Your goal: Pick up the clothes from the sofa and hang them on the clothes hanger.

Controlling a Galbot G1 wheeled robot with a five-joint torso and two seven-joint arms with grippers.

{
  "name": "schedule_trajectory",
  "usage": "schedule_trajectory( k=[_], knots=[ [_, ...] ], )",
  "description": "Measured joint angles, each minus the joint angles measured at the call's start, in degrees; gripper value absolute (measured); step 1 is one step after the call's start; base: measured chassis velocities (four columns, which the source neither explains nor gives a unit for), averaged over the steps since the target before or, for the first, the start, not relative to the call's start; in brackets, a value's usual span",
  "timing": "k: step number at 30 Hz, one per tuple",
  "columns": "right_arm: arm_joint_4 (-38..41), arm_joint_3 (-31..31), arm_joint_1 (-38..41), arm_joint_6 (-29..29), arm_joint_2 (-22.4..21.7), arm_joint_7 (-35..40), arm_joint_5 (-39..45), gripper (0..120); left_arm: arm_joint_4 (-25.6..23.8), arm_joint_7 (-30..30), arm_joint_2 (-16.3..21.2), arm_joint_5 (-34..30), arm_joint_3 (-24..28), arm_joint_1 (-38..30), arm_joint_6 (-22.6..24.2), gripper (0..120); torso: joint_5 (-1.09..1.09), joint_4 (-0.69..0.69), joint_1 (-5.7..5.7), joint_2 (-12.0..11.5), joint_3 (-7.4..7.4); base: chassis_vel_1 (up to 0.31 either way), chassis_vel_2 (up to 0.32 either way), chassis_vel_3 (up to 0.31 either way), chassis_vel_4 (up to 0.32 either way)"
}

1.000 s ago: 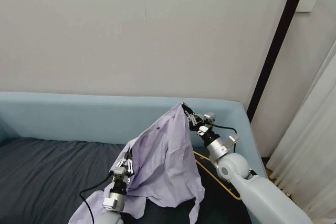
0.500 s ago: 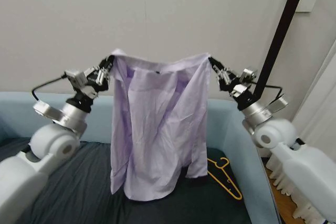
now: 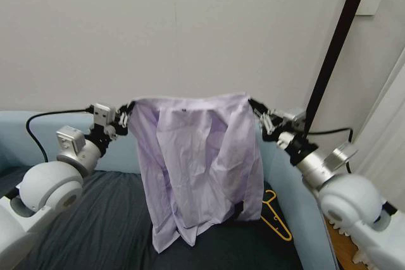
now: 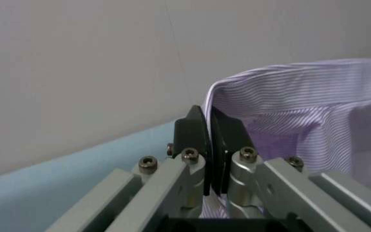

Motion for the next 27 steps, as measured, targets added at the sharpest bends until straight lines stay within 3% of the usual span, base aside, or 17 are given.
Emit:
schedule_trajectory(
  k=[8,17,24,27],
  knots=[
    [-8.4,-3.2,-3.5,3.3,5.2,-0.8,-6.2,0,0.2,0.8,0.0,0.5,2.6,0.0,4.6,0,0.01,0.0,0.0,0.0,0.0,0.0,0.0,0.0,0.0],
    [-15.2,-4.8,-3.5,9.4,9.7,-2.9,-7.0,0,1.6,0.8,-2.4,3.4,2.7,3.5,4.2,0,-0.02,0.01,0.0,0.0,0.0,0.0,0.0,0.0,0.0],
    [-15.8,-4.0,-4.9,7.1,9.2,-2.2,-4.4,22,2.1,0.8,-2.6,4.4,2.2,3.9,3.1,0,0.0,0.02,0.0,0.0,0.0,0.0,0.0,0.0,0.0],
    [-17.1,-1.2,-7.6,-2.0,7.6,1.4,-0.9,36,3.0,1.0,-2.5,5.3,2.6,3.2,2.7,0,0.0,-0.01,0.0,0.0,0.0,0.0,0.0,0.0,0.0]
  ],
)
